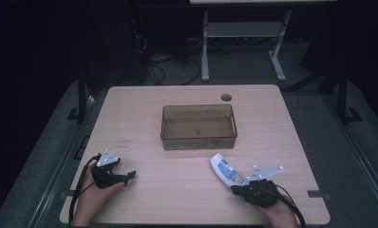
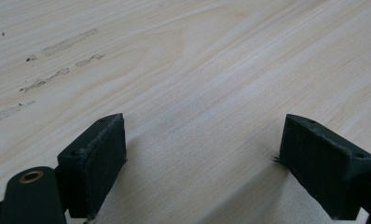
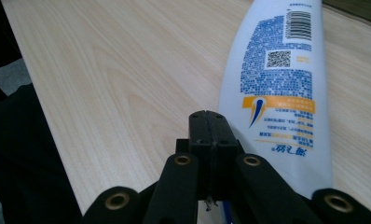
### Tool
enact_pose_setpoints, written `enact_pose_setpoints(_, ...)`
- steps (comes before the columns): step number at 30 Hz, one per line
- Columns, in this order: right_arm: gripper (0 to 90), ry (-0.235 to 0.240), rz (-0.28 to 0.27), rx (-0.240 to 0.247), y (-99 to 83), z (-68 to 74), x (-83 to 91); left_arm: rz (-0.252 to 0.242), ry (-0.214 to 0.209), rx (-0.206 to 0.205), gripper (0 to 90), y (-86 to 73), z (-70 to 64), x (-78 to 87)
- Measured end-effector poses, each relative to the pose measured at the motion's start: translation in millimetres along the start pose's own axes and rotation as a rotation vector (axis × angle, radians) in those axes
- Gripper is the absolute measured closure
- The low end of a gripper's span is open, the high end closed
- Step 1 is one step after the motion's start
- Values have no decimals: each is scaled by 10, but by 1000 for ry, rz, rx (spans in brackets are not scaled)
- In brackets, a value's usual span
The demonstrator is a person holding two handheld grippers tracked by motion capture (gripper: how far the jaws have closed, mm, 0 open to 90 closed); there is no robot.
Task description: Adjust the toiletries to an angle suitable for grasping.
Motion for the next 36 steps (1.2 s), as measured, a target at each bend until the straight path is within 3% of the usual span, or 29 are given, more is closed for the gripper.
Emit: enact_pose_setpoints(36, 900, -88, -5, -63, -92, -328, 153, 0, -1, 0, 133, 0, 0, 0)
Point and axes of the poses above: each handheld gripper's, and its own axes: x roughly backward along the jaws, y roughly out of its top, z roughly to its left, the point moved 8 cm from there along -x, roughly forward along the jaws, and after that the axes turned 1 degree about z, right-handed, at the moved point
